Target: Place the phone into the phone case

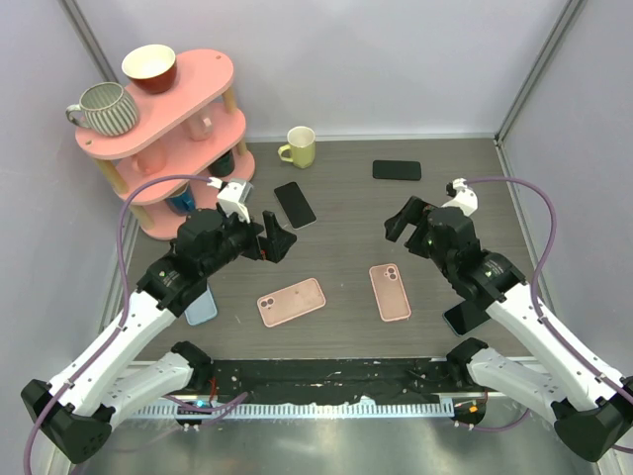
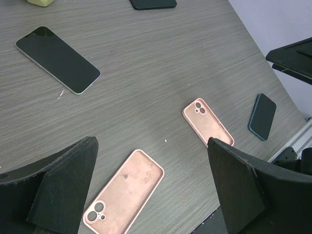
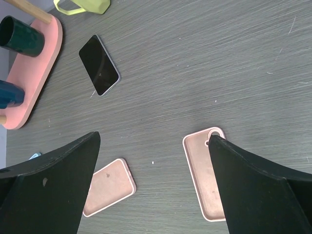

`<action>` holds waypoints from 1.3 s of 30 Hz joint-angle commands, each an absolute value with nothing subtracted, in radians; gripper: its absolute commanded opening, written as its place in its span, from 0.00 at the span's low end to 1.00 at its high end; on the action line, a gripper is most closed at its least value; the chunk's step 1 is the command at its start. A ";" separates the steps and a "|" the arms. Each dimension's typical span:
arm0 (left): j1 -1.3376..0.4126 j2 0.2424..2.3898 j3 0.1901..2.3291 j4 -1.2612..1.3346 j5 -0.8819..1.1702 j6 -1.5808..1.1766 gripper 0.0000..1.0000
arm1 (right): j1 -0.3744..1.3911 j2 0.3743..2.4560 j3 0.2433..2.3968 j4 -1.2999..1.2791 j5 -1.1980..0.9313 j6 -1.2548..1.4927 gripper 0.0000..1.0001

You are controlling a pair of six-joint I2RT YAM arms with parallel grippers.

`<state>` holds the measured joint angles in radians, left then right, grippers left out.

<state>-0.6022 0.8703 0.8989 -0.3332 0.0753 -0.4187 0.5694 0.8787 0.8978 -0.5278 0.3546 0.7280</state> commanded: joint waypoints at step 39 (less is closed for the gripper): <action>-0.611 0.879 0.902 -0.372 -0.227 -0.521 1.00 | 0.043 1.221 0.850 -0.794 0.504 0.834 0.88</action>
